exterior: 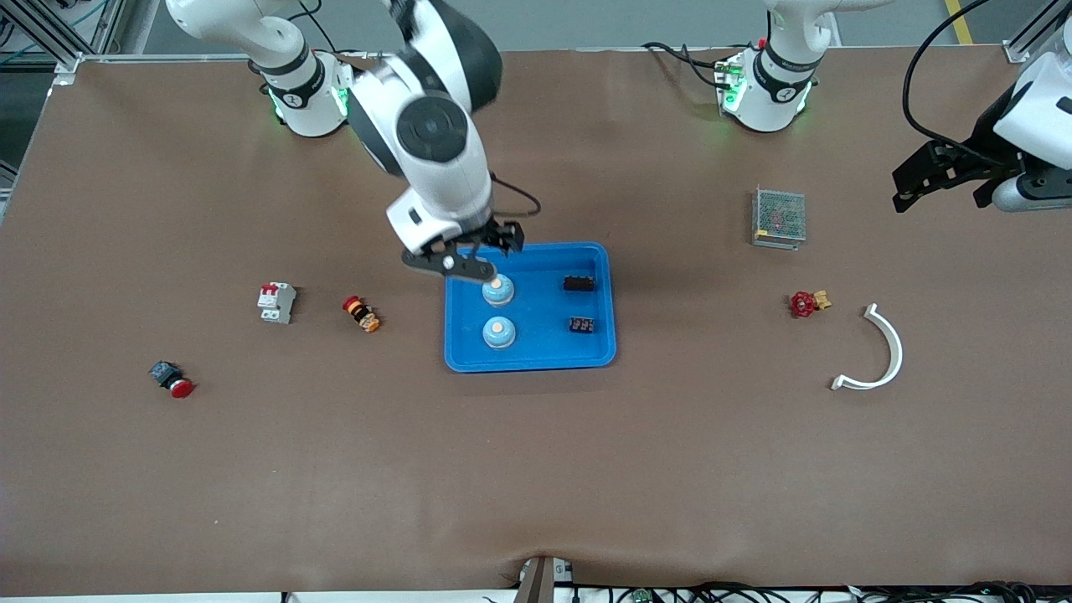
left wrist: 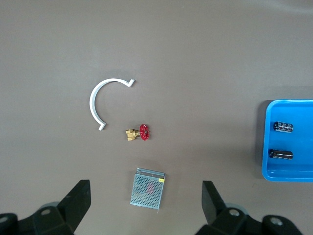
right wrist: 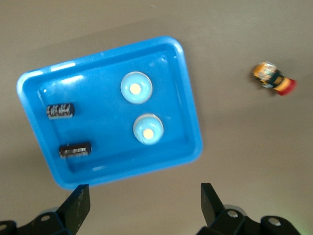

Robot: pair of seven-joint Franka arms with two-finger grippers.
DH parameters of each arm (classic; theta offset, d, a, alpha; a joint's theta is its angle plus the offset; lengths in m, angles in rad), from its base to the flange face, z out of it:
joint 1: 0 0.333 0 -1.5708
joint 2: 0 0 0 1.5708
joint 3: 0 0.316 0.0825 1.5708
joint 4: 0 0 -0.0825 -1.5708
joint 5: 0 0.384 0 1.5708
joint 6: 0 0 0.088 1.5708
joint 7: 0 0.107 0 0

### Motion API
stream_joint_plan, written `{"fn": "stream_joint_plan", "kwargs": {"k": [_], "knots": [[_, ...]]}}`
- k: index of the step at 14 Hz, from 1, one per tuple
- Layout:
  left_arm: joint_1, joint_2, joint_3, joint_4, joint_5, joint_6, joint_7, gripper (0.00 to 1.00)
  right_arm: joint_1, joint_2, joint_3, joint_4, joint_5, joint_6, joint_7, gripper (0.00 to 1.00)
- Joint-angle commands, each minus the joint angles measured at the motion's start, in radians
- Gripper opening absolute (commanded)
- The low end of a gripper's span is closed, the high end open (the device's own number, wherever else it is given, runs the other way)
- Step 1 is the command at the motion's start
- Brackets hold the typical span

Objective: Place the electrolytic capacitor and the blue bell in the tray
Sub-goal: 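Open the right gripper and withdraw it from the tray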

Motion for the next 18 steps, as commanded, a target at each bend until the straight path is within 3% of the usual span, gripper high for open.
{"fn": "stream_joint_plan", "kwargs": {"k": [1, 4, 8, 15, 18], "knots": [[0.003, -0.011, 0.002, -0.006, -0.004, 0.009, 0.02, 1.0, 0.009, -0.203, -0.011, -0.182, 0.0, -0.007, -0.032, 1.0], [0.003, -0.011, 0.002, -0.004, -0.004, 0.009, 0.018, 1.0, -0.002, -0.355, -0.012, -0.296, -0.005, -0.013, -0.102, 1.0], [0.005, -0.013, 0.004, -0.003, -0.002, 0.009, 0.018, 1.0, -0.077, -0.452, -0.017, -0.315, -0.062, -0.103, -0.235, 1.0], [0.005, -0.008, 0.004, 0.005, -0.001, 0.009, 0.018, 1.0, -0.397, -0.491, -0.018, -0.304, -0.083, -0.133, -0.666, 1.0], [0.005, -0.008, 0.004, 0.003, -0.001, 0.009, 0.018, 1.0, -0.516, -0.485, -0.017, -0.287, -0.083, -0.122, -0.759, 1.0]]}}
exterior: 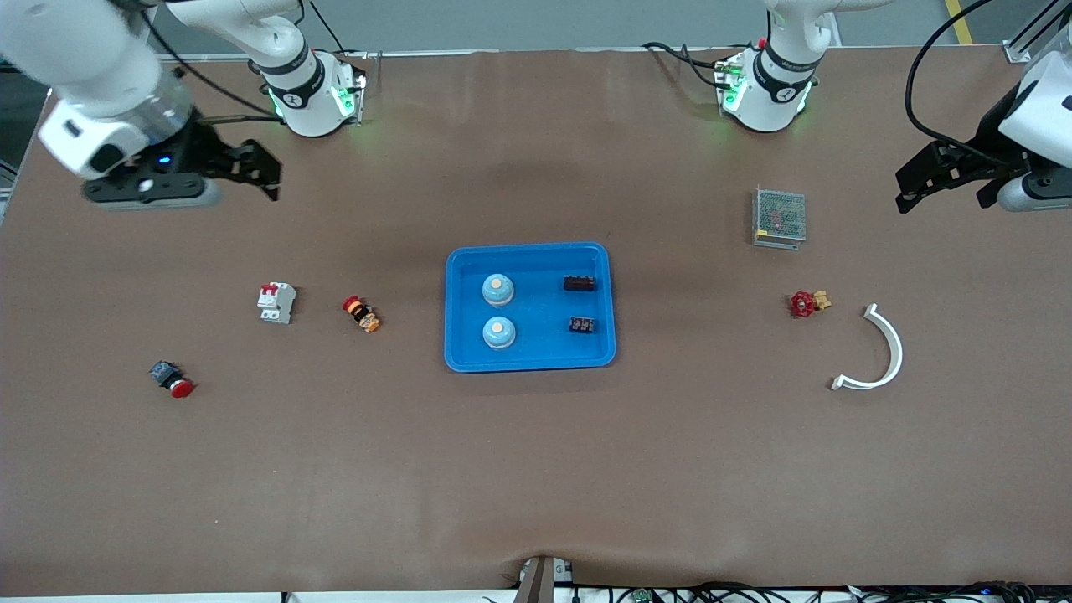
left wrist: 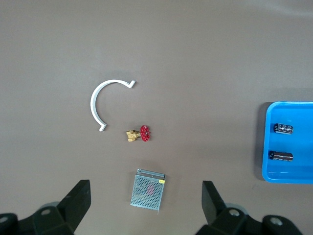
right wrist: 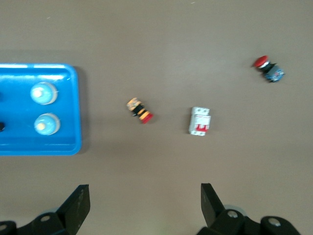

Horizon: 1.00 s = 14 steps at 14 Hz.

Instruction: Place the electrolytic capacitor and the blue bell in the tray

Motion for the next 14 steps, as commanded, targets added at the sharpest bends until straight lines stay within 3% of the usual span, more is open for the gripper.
{"fn": "stream_joint_plan", "kwargs": {"k": [1, 8, 14], "knots": [[0.003, -0.008, 0.001, 0.001, 0.001, 0.006, 0.018, 1.0, -0.095, -0.013, 0.02, -0.001, -0.011, 0.012, -0.084, 1.0], [0.004, -0.009, 0.003, 0.002, -0.001, 0.0, 0.018, 1.0, -0.266, 0.058, 0.02, 0.038, -0.011, 0.065, -0.284, 1.0], [0.004, -0.009, 0.003, 0.001, -0.001, -0.003, 0.018, 1.0, -0.277, 0.093, 0.02, 0.06, -0.011, 0.081, -0.284, 1.0]]}}
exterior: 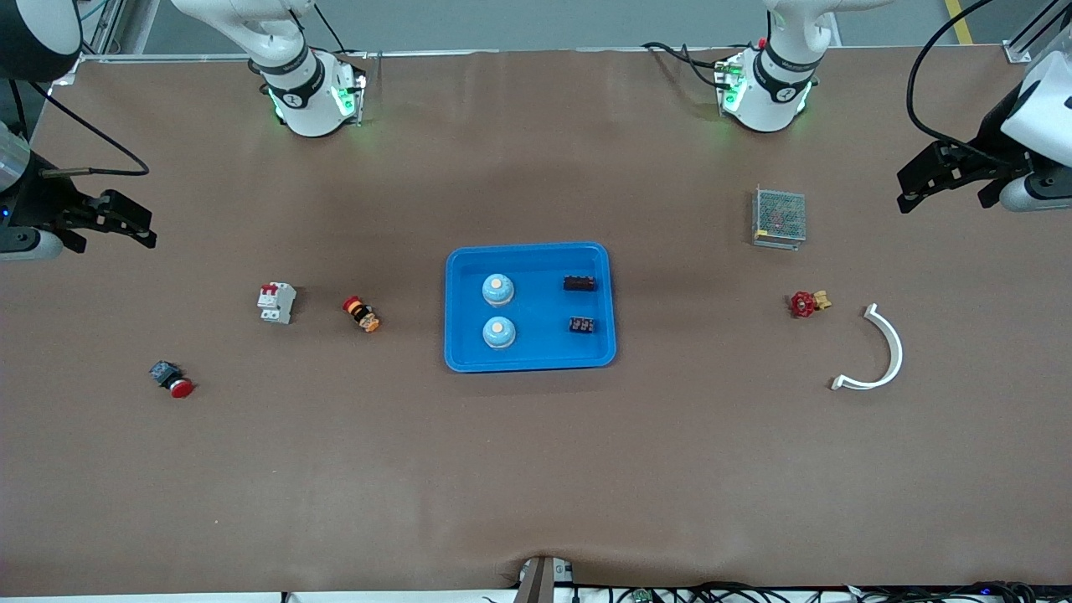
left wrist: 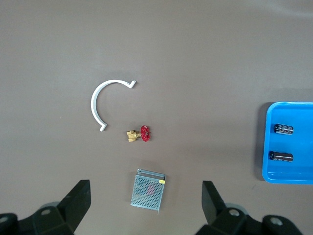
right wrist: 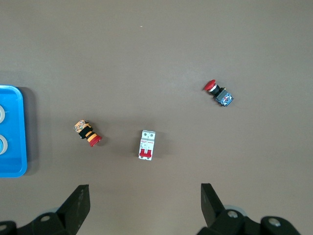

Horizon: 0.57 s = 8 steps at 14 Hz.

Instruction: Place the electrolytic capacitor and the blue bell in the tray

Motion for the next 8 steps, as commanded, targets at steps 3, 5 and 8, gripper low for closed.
{"fn": "stream_joint_plan", "kwargs": {"k": [3, 5, 8], "knots": [[0.008, -0.008, 0.001, 0.0, -0.001, -0.003, 0.018, 1.0, -0.018, 0.014, 0.015, 0.031, -0.01, -0.009, -0.007, 1.0], [0.008, -0.008, 0.001, 0.0, -0.001, -0.003, 0.02, 1.0, -0.018, 0.015, 0.015, 0.032, -0.01, -0.009, -0.007, 1.0], [0.01, -0.008, 0.001, 0.002, -0.001, -0.003, 0.02, 1.0, -0.016, 0.015, 0.017, 0.032, -0.01, -0.009, -0.003, 1.0]]}}
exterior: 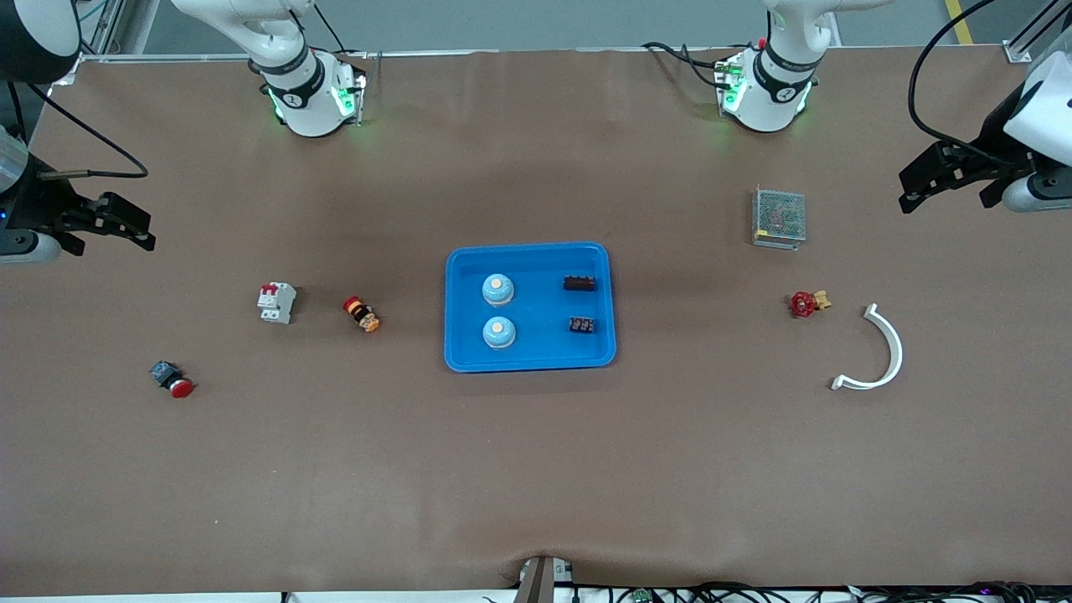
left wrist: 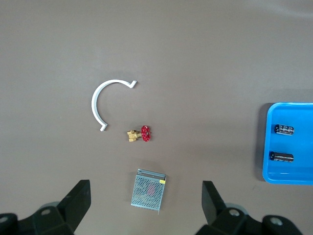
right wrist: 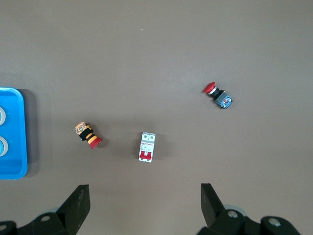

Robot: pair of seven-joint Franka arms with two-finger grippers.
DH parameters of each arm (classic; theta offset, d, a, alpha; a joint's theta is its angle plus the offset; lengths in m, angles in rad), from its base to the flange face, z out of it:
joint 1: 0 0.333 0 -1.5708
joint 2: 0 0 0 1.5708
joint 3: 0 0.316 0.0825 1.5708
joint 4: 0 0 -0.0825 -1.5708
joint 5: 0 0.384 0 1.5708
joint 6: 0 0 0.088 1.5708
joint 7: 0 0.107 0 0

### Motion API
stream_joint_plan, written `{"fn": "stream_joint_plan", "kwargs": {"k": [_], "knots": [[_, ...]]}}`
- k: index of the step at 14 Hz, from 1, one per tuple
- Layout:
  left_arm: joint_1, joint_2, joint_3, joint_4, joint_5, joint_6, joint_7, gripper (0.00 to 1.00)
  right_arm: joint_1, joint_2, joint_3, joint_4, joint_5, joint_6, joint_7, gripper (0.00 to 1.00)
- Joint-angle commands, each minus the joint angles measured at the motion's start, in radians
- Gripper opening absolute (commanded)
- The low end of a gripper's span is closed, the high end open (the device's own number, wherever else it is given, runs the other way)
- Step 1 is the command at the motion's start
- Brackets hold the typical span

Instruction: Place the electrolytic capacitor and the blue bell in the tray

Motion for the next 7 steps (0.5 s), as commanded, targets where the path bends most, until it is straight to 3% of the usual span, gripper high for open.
{"fn": "stream_joint_plan", "kwargs": {"k": [1, 7], "knots": [[0.007, -0.008, -0.002, 0.006, -0.001, -0.003, 0.018, 1.0, -0.014, 0.011, 0.016, 0.023, -0.01, -0.009, 0.002, 1.0], [0.007, -0.008, -0.002, 0.012, 0.001, -0.008, 0.032, 1.0, -0.004, 0.011, 0.018, 0.032, -0.01, -0.011, 0.008, 1.0]]}}
